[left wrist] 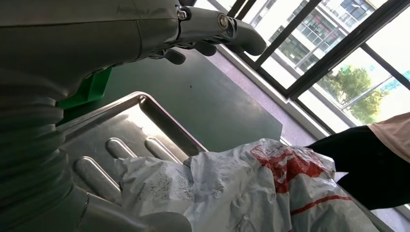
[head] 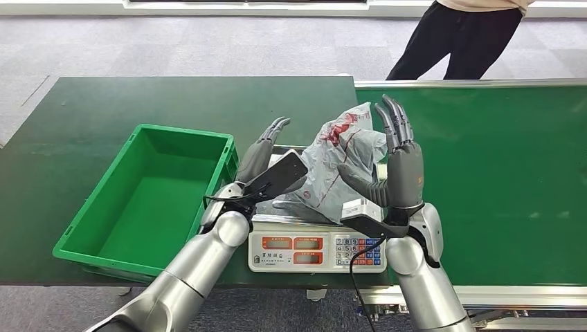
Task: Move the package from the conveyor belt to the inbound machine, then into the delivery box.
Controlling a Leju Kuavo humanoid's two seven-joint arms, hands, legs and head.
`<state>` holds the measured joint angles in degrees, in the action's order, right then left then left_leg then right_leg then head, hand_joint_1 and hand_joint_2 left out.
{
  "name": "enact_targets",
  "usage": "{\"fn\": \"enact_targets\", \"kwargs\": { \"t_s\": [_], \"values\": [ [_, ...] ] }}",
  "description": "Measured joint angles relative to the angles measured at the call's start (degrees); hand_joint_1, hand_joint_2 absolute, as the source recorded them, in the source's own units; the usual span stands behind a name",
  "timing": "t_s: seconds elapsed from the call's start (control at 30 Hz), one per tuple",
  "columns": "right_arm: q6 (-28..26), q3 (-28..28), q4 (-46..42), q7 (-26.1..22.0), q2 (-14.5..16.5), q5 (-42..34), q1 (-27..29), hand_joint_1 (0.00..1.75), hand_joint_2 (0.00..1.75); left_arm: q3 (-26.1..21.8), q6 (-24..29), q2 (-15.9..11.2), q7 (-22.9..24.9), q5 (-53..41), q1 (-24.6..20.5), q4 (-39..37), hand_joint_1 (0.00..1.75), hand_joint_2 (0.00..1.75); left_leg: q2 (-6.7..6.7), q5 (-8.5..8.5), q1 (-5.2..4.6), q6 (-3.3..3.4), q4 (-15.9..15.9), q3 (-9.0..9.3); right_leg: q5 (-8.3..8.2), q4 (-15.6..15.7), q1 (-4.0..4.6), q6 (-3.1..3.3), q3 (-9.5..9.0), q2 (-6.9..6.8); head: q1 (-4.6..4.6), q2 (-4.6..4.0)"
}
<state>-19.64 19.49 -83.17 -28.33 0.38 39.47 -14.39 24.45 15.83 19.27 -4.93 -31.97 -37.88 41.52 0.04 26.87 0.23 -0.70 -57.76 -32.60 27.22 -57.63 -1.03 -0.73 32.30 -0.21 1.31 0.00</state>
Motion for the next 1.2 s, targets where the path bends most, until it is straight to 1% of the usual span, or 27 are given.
{"fn": "enact_targets", "kwargs": {
  "t_s": [0.1, 0.17, 0.27, 0.37, 0.47, 0.57, 0.63, 0.73, 0.87, 0.97, 1.13, 1.2],
  "values": [
    [-2.2, -0.5, -2.7, -1.6, -0.1, -1.8, 1.0, 0.0, 1.75, 2.9, 0.9, 0.8, 2.3, 1.9, -1.8, -2.5, 0.0, 1.75, -0.02, 0.0, 0.0, 0.0, 0.0, -0.01, 0.0, 0.0, 0.0, 0.0, 0.01, 0.01, 0.0, 0.0],
    [-4.7, -1.0, -4.9, -2.8, -0.2, -2.8, 1.8, 0.0, 1.75, 6.1, 0.9, 1.1, 4.0, 6.3, -2.8, -3.9, 0.0, 1.75, -0.03, 0.0, 0.0, 0.0, 0.0, -0.01, 0.0, 0.0, 0.0, 0.0, 0.01, 0.01, 0.0, 0.0],
    [-9.6, -1.5, -8.2, -5.0, -0.2, -4.2, 3.2, 0.0, 1.75, 12.3, 0.9, 1.4, 5.8, 14.8, -3.9, -5.2, 0.0, 1.75, -0.02, 0.0, 0.0, 0.0, 0.0, -0.02, 0.0, 0.0, 0.0, 0.0, 0.01, 0.02, 0.0, 0.0],
    [-14.3, -2.0, -12.0, -7.1, -0.1, -5.6, 4.8, 0.0, 1.75, 19.0, 1.7, 1.6, 8.1, 20.7, -4.7, -6.2, 0.0, 1.75, -0.02, 0.01, 0.0, 0.01, 0.0, -0.04, 0.0, 0.0, 0.0, 0.0, 0.02, 0.02, 0.0, 0.0],
    [-16.4, -2.1, -15.7, -7.9, 0.0, -6.8, 5.9, 0.0, 1.75, 26.1, 2.6, 1.6, 10.7, 24.1, -5.4, -7.2, 0.0, 1.75, -0.01, 0.01, 0.0, 0.02, 0.0, -0.06, 0.0, 0.0, 0.0, 0.0, 0.02, 0.02, 0.0, 0.0],
    [-16.8, -2.1, -18.3, -8.2, 0.0, -7.1, 6.6, 0.0, 1.75, 31.5, 3.1, 1.6, 12.0, 25.2, -5.9, -8.0, 0.0, 1.75, -0.01, 0.01, 0.0, 0.02, 0.0, -0.06, 0.0, 0.0, 0.0, 0.0, 0.02, 0.02, 0.0, 0.0],
    [-17.0, -2.1, -19.4, -8.5, 0.0, -7.1, 6.9, 0.0, 1.75, 34.0, 3.2, 1.6, 13.0, 25.7, -6.3, -8.5, 0.0, 1.75, -0.02, 0.01, 0.0, 0.02, 0.0, -0.05, 0.0, 0.0, 0.01, 0.0, 0.01, 0.02, 0.0, 0.0],
    [-16.8, -2.1, -20.8, -8.8, 0.3, -6.6, 7.6, 0.0, 1.75, 37.7, 3.5, 1.6, 15.7, 26.7, -6.7, -9.7, 0.0, 1.75, -0.02, 0.0, 0.0, 0.03, 0.0, -0.05, 0.0, 0.0, 0.01, 0.0, 0.0, 0.02, 0.0, 0.0],
    [-15.4, -2.1, -22.4, -8.7, 0.7, -6.0, 8.6, 0.0, 1.75, 42.8, 6.2, 1.6, 18.5, 26.8, -7.0, -11.6, 0.0, 1.75, -0.02, 0.0, 0.0, 0.03, 0.0, -0.05, 0.0, 0.0, 0.01, 0.0, 0.0, 0.02, 0.0, 0.0],
    [-14.9, -2.1, -23.0, -8.7, 0.9, -6.0, 9.0, 0.0, 1.75, 45.4, 7.5, 1.6, 19.6, 26.2, -7.3, -12.7, 0.0, 1.75, -0.02, 0.0, 0.0, 0.03, 0.0, -0.06, 0.0, 0.0, 0.01, 0.0, 0.0, 0.02, 0.0, 0.0],
    [-14.2, -2.1, -23.2, -9.2, 1.2, -6.2, 9.4, 0.0, 1.75, 49.5, 8.5, 1.6, 24.7, 21.5, -8.3, -15.0, 0.0, 1.75, -0.01, 0.0, 0.0, 0.03, 0.0, -0.06, -0.01, 0.0, 0.01, 0.0, -0.01, 0.03, 0.0, 0.0],
    [-14.1, -2.1, -23.2, -9.4, 1.4, -6.3, 9.4, 0.0, 1.75, 50.8, 8.3, 1.6, 25.2, 20.9, -8.7, -15.9, 0.05, 1.75, -0.01, 0.0, 0.01, 0.03, 0.0, -0.05, -0.01, 0.0, 0.01, -0.01, -0.02, 0.02, 0.0, 0.0]
  ]
}}
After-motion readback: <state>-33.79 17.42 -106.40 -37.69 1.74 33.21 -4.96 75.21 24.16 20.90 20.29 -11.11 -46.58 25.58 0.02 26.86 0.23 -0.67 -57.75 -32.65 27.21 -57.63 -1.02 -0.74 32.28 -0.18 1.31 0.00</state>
